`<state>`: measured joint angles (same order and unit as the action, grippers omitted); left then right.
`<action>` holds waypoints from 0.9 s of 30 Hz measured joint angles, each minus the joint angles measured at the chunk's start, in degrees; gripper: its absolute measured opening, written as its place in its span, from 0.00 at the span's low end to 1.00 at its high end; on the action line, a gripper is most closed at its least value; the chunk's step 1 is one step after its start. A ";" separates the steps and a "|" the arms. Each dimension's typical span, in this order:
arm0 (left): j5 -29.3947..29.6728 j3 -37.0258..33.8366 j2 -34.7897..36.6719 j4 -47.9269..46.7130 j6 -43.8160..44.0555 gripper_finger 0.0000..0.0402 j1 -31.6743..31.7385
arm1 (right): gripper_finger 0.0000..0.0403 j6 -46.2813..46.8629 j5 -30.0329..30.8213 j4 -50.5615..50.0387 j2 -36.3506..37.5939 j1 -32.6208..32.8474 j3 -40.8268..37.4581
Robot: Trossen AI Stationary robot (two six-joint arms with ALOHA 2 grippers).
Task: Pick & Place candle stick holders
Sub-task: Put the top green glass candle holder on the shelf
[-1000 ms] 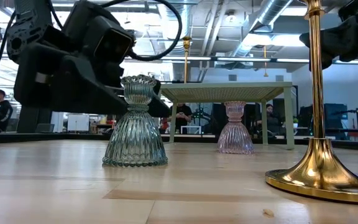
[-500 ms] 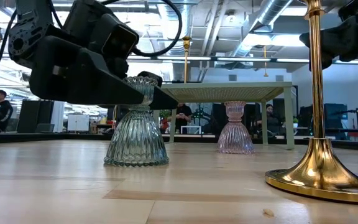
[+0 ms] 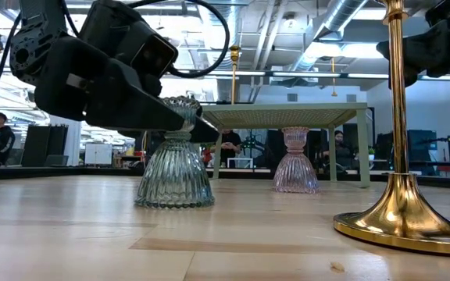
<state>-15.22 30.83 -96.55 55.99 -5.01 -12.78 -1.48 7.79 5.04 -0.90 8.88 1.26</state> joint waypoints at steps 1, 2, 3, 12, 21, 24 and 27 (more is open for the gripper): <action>0.00 0.00 0.00 0.02 0.23 0.69 -0.02 | 0.00 0.00 0.00 0.00 0.01 0.01 0.00; 0.00 0.00 0.00 0.02 0.78 0.67 -0.02 | 0.00 0.00 0.00 0.00 0.01 -0.01 0.00; 0.00 0.00 0.00 0.02 0.95 0.65 -0.02 | 0.00 0.00 0.00 0.00 0.01 0.00 0.00; 0.02 0.00 0.00 0.01 1.05 0.43 -0.02 | 0.00 0.00 0.00 -0.02 0.01 0.01 0.00; 0.41 0.00 0.00 0.24 3.51 0.36 0.00 | 0.00 0.00 0.00 -0.07 0.00 -0.01 0.00; 2.59 0.00 0.00 0.33 5.58 0.39 -0.33 | 0.00 0.00 0.00 -0.15 0.01 0.00 0.00; 4.00 -0.02 0.07 0.20 5.77 0.37 -0.35 | 0.00 0.00 0.00 -0.28 0.01 0.01 0.00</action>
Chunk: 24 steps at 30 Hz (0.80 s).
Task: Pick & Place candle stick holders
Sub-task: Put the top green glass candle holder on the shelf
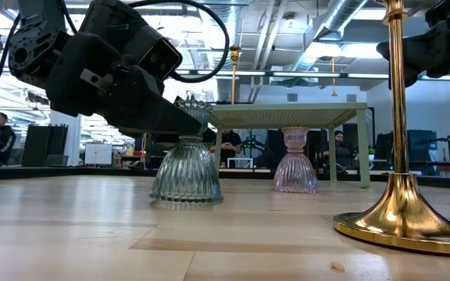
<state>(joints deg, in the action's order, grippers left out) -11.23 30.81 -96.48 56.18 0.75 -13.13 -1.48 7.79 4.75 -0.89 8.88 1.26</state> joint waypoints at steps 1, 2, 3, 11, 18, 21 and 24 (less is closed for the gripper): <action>0.52 0.00 0.01 0.00 0.00 0.36 0.00 | 0.00 0.00 0.00 0.00 0.00 0.00 0.00; 0.90 0.00 0.04 0.04 0.02 0.34 0.00 | 0.00 0.00 0.00 -0.02 0.00 -0.02 0.00; 1.15 0.00 0.25 -0.02 0.25 0.33 0.02 | 0.00 0.00 0.00 -0.02 -0.01 0.00 0.00; 3.44 2.57 2.64 -3.91 3.85 0.37 0.37 | 0.00 0.00 0.00 -0.12 0.00 0.00 0.00; 10.40 5.25 9.06 -7.84 3.76 0.33 0.67 | 0.00 0.00 0.00 -0.99 -0.02 -0.02 0.00; 13.48 5.22 13.36 -9.11 4.30 0.33 1.55 | 0.00 0.00 0.00 -1.15 -0.02 -0.01 0.00; 18.30 5.21 17.35 -11.16 4.49 0.35 2.37 | 0.00 0.00 -0.02 -1.29 -0.02 -0.02 0.00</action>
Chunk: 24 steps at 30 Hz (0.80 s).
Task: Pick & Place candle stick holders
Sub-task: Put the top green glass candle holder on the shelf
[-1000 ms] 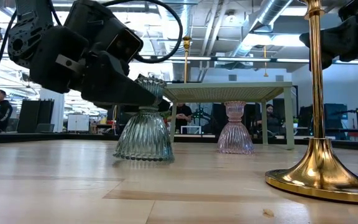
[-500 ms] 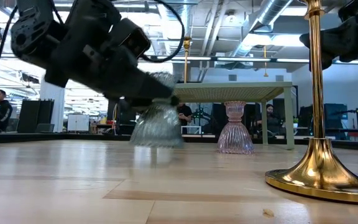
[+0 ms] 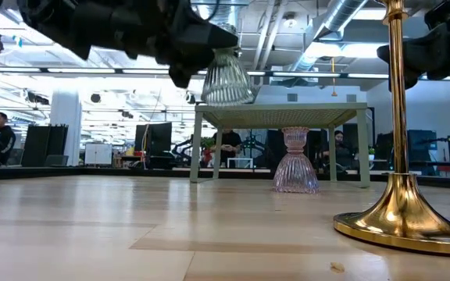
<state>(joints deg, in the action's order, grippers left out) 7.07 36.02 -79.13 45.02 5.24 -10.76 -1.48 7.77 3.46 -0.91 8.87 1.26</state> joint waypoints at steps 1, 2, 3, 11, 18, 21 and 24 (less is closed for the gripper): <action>1.32 -0.01 0.93 -0.06 -0.32 0.36 0.26 | 0.00 0.00 0.02 -0.02 0.02 0.00 0.00; 2.27 -0.01 1.87 -0.27 -0.80 0.36 0.51 | 0.00 0.00 0.02 -0.02 0.01 0.01 0.00; 2.95 -0.03 2.75 -0.50 -1.71 0.36 0.72 | 0.00 0.00 0.01 -0.02 0.01 0.02 0.00; 3.87 7.18 4.65 -9.87 -5.12 0.34 6.06 | 0.00 -0.02 0.02 -0.02 0.01 0.02 0.00; 3.93 16.10 1.16 -13.34 -8.28 0.34 13.11 | 0.00 -0.02 0.02 -0.05 0.01 0.01 0.00; 3.74 19.43 -1.15 -13.12 -9.22 0.34 15.32 | 0.00 -0.02 0.02 -0.31 0.00 0.01 0.00; 3.61 22.85 -4.38 -13.30 -9.29 0.35 16.91 | 0.00 -0.05 0.02 -0.50 0.02 0.00 0.00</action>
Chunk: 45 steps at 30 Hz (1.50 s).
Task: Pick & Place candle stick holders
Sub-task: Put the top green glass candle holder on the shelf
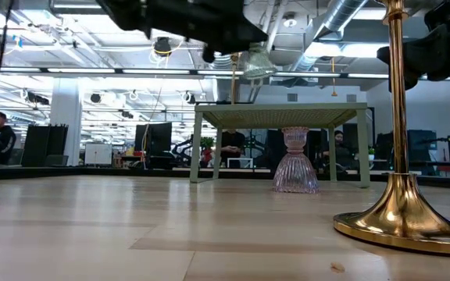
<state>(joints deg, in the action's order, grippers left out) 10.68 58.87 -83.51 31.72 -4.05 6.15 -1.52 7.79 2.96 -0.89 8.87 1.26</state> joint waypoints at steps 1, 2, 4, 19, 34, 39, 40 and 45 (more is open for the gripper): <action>-0.02 1.17 -1.25 0.01 0.00 0.35 0.43 | 0.00 -0.06 0.00 -0.02 0.00 0.02 0.00; -0.01 2.41 -2.62 -0.03 0.00 0.35 0.79 | 0.00 -0.11 0.00 0.00 0.00 0.00 0.00; -0.02 5.02 -5.55 0.00 -0.03 0.35 1.49 | 0.00 -0.18 0.10 -0.06 -0.02 0.01 0.00; 0.77 11.23 -13.66 0.02 0.02 0.35 6.23 | 0.00 -0.54 2.82 0.00 -0.01 0.01 0.00; 1.60 11.15 -14.09 1.45 0.04 0.35 7.88 | 0.00 -0.52 2.82 0.03 0.00 0.02 0.00; 1.77 11.15 -14.09 2.48 0.46 0.35 8.81 | 0.00 -0.52 2.82 0.03 -0.02 0.00 0.00; 1.75 11.15 -14.09 2.73 0.46 0.35 8.89 | 0.00 -0.54 2.82 0.03 -0.01 0.00 0.00; 1.63 11.23 -14.74 3.87 0.46 0.35 8.78 | 0.00 -1.16 3.76 0.05 -0.01 0.02 0.00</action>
<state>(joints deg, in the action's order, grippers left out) 12.31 70.10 -98.25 35.59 -3.60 14.94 -2.68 11.55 3.00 -0.89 8.88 1.26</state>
